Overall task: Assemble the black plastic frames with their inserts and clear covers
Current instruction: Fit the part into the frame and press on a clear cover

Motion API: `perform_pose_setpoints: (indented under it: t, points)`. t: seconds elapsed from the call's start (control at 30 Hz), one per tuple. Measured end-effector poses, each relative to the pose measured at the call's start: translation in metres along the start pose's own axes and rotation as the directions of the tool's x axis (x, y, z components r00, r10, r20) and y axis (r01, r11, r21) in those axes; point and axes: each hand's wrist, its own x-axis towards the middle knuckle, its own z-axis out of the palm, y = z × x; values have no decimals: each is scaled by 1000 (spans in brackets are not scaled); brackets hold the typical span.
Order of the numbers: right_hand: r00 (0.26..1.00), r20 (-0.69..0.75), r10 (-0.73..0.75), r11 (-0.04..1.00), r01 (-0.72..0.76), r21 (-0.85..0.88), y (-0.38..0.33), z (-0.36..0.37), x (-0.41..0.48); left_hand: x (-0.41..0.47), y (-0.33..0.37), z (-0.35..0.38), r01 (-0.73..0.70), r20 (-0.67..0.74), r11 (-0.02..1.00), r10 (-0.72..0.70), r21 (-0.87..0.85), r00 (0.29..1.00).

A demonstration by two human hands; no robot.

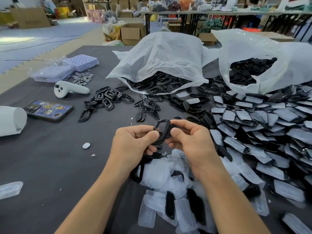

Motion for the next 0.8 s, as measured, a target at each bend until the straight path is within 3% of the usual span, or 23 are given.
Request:
perform_pose_setpoints:
  t: [0.23, 0.5, 0.8]
  points:
    - [991, 127, 36, 999, -40, 27, -3, -2, 0, 5, -4, -5, 7, -1, 991, -7, 132, 1000]
    - [982, 165, 91, 995, -98, 34, -5, -8, -4, 2, -2, -2, -12, 20, 981, 9, 193, 1000]
    - [964, 206, 170, 943, -220, 249, -11, -10, -7, -2, 6, 3, 42, 43, 997, -39, -67, 998]
